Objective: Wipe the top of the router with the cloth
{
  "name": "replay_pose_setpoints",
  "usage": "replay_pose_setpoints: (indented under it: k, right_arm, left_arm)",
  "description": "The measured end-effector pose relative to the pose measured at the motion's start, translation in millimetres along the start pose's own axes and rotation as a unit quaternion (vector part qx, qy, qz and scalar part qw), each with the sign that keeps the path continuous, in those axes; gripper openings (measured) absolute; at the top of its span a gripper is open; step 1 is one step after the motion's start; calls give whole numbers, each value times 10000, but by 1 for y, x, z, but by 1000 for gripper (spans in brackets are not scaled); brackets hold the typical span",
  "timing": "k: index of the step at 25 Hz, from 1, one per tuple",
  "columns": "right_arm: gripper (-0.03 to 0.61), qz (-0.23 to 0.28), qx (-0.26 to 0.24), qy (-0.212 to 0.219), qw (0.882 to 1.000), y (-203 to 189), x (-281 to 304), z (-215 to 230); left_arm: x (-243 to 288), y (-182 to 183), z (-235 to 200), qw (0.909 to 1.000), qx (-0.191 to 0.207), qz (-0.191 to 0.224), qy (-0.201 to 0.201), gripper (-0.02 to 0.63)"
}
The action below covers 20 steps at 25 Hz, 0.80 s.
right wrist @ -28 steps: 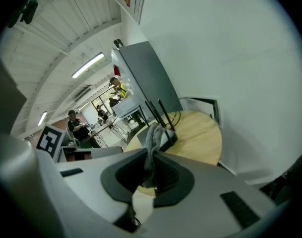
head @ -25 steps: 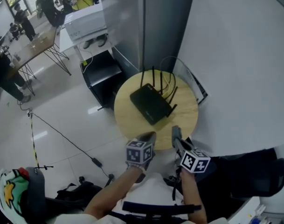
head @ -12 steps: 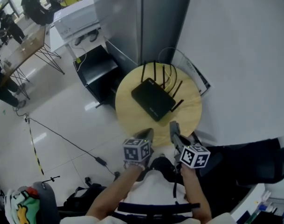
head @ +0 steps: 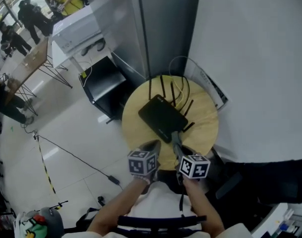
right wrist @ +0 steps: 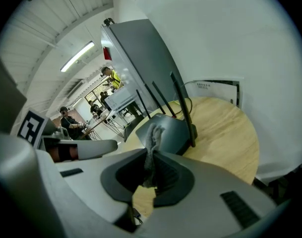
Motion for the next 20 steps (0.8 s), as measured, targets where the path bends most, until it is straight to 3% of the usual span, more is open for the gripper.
replay_pose_setpoints:
  k: [10,14,20]
  right_arm:
    - [38,-13,440,-62,9990,14,33,19]
    - [38,74,592,-276,9978,18,43,22]
    - [38,561,1037,-879,9891,23,59,25]
  left_arm:
    - [35,28,-9,9996,159,-224,115,-2]
    - [50,36,-14,9990,259,-350,-89,-2]
    - [69,49,-18,9924,799,-675,-652,-2]
Point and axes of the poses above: the fingertips, and each gripper's own axes: x forward along the fingers, z to its right, y out of its top, the point moved 2 cm from there along -x, backward along the fingers, and after that the axes turned 15 degrees about y, right-handed, at the moved point
